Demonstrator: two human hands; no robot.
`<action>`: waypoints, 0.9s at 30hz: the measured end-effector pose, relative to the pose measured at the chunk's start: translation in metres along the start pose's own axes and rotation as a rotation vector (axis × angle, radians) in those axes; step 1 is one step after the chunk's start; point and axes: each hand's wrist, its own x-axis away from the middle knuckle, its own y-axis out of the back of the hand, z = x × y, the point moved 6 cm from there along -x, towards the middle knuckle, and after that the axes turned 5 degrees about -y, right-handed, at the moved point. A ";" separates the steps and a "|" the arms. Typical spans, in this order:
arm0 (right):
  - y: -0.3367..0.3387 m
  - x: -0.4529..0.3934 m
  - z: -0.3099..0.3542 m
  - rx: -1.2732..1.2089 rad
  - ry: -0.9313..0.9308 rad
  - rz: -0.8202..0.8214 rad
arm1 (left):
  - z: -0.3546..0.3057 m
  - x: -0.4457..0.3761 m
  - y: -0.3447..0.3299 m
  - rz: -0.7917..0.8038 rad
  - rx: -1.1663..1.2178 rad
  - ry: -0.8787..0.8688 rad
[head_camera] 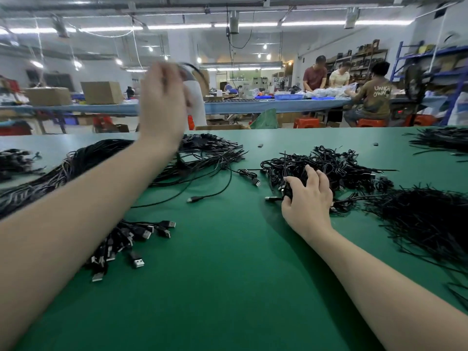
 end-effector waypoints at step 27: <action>0.067 0.003 0.091 -0.592 0.435 0.313 | 0.008 0.068 -0.060 0.877 -0.271 0.302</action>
